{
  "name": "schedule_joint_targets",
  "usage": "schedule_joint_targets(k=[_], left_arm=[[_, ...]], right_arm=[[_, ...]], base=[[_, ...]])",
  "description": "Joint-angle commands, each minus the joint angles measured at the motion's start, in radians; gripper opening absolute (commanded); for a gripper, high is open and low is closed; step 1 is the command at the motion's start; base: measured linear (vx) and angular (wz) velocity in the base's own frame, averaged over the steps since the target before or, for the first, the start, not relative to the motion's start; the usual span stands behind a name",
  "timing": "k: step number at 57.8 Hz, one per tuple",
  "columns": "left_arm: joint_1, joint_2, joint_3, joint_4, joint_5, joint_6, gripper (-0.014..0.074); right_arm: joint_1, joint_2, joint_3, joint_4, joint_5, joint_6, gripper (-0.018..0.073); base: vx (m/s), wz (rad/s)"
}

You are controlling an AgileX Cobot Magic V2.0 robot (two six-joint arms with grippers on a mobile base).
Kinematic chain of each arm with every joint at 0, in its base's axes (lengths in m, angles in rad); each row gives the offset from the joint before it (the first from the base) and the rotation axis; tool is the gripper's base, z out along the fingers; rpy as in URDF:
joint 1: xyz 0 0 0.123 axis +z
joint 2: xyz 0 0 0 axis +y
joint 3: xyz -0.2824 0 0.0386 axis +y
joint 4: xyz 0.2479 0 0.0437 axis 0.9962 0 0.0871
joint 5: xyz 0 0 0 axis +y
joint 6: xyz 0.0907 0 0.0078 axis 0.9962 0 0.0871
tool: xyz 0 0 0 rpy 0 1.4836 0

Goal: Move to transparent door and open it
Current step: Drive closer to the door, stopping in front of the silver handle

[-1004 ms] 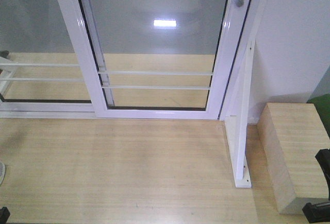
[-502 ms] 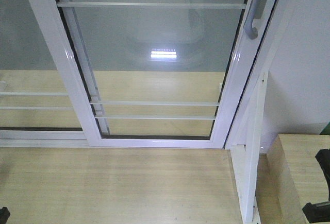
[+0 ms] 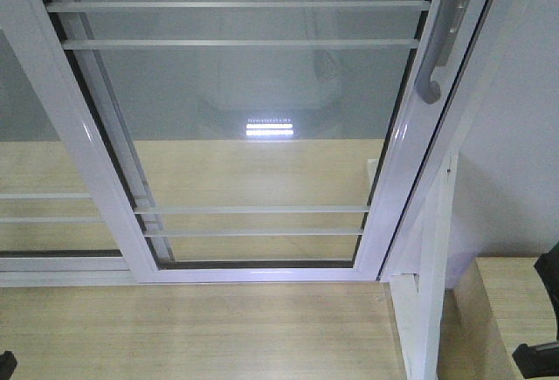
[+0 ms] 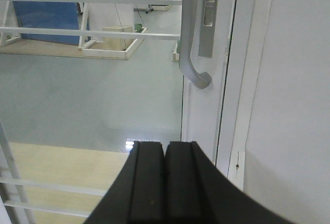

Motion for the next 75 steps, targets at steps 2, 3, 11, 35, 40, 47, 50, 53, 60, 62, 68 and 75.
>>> schedule_joint_targets(k=[2,3,11,35,40,47,50,53,60,62,68,75], left_arm=[[-0.008,-0.013,0.007,-0.004,-0.082,-0.006,-0.0006],[-0.008,-0.013,0.007,-0.004,-0.082,-0.006,-0.0006],[-0.008,-0.013,0.007,-0.004,-0.082,-0.006,-0.0006],[-0.005,-0.013,0.007,-0.004,-0.083,-0.006,-0.0006],[-0.005,-0.013,0.007,-0.004,-0.083,-0.006,-0.0006],[-0.005,-0.013,0.007,-0.004,-0.083,-0.006,-0.0006],[-0.005,-0.013,0.007,-0.004,-0.083,-0.006,-0.0006],[-0.005,-0.013,0.007,-0.004,-0.083,-0.006,-0.0006],[-0.005,-0.013,0.007,-0.004,-0.083,-0.006,-0.0006],[-0.005,-0.013,0.007,-0.004,-0.083,-0.006,-0.0006],[-0.005,-0.013,0.007,-0.004,-0.083,-0.006,-0.0006],[-0.005,-0.013,0.007,-0.004,-0.083,-0.006,-0.0006]], right_arm=[[-0.001,-0.016,0.004,-0.005,-0.085,-0.004,-0.0004],[-0.001,-0.016,0.004,-0.005,-0.085,-0.004,-0.0004],[-0.001,-0.016,0.004,-0.005,-0.085,-0.004,-0.0004],[-0.001,-0.015,0.004,-0.005,-0.085,-0.004,-0.0004],[-0.001,-0.015,0.004,-0.005,-0.085,-0.004,-0.0004],[-0.001,-0.015,0.004,-0.005,-0.085,-0.004,-0.0004],[-0.001,-0.015,0.004,-0.005,-0.085,-0.004,-0.0004],[-0.001,-0.015,0.004,-0.005,-0.085,-0.004,-0.0004],[-0.001,-0.015,0.004,-0.005,-0.085,-0.004,-0.0004],[-0.001,-0.015,0.004,-0.005,-0.085,-0.004,-0.0004],[-0.001,-0.015,0.004,-0.005,-0.085,-0.004,-0.0004],[-0.001,-0.015,0.004,-0.005,-0.085,-0.004,-0.0004]], base=[[0.10,-0.03],[0.09,-0.04],[0.06,-0.03],[0.01,0.01],[0.00,0.00],[-0.01,-0.01],[0.00,0.00],[0.00,0.00],[0.00,0.00],[0.00,0.00],[0.00,0.00],[0.00,0.00]])
